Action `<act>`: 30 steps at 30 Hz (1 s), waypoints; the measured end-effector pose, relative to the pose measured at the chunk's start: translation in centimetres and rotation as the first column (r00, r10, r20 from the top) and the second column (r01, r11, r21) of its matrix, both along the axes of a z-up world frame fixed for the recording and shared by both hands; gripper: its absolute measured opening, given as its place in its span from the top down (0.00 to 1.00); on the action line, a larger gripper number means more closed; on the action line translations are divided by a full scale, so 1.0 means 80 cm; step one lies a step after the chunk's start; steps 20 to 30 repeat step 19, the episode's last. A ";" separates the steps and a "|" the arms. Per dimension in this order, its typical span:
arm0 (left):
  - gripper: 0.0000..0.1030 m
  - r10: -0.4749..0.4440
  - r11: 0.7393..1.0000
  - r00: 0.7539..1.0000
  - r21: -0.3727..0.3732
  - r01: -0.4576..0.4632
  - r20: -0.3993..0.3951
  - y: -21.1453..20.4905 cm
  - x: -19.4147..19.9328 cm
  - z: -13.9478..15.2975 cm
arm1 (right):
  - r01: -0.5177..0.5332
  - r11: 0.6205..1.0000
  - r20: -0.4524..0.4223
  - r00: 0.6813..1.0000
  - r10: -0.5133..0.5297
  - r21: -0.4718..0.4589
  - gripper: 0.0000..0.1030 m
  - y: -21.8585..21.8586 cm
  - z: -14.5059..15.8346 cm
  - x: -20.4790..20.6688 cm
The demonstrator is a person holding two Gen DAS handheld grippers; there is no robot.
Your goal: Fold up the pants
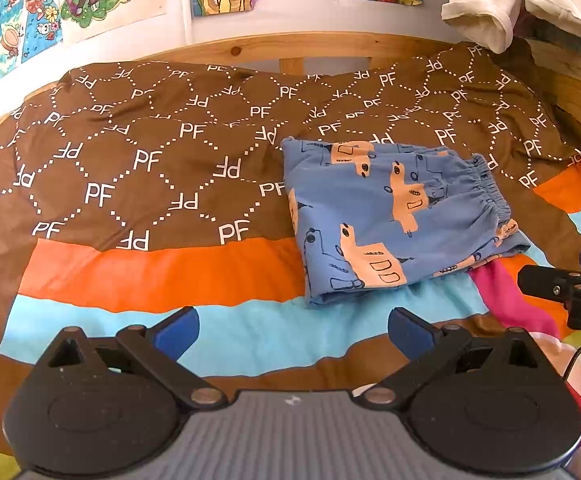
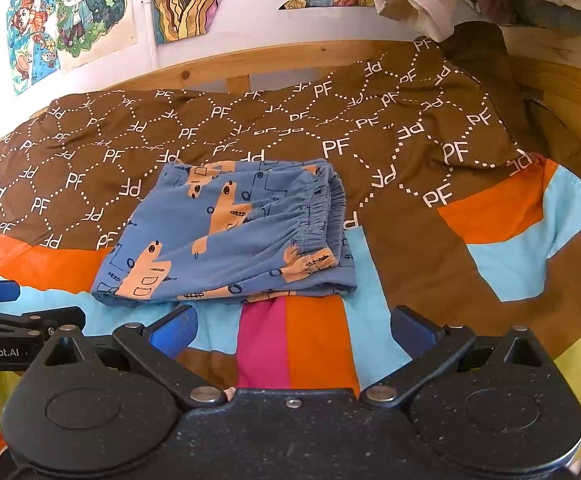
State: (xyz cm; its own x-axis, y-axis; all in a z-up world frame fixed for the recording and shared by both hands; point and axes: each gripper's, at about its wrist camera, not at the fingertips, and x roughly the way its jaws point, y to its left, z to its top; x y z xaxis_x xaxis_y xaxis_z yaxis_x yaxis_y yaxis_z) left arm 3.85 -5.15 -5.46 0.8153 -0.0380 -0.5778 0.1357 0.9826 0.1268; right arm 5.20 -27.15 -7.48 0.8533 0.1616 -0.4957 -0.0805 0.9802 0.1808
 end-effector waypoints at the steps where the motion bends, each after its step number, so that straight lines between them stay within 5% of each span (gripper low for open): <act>1: 0.00 0.000 1.000 1.000 0.000 0.000 0.000 0.000 0.000 0.000 | 0.000 1.000 0.000 1.000 0.000 0.000 0.01 0.000 0.000 0.000; 30: 0.00 0.025 0.999 0.999 -0.045 -0.027 -0.029 0.011 0.001 0.000 | 0.004 1.000 0.002 1.000 -0.004 0.000 0.01 0.001 0.000 0.001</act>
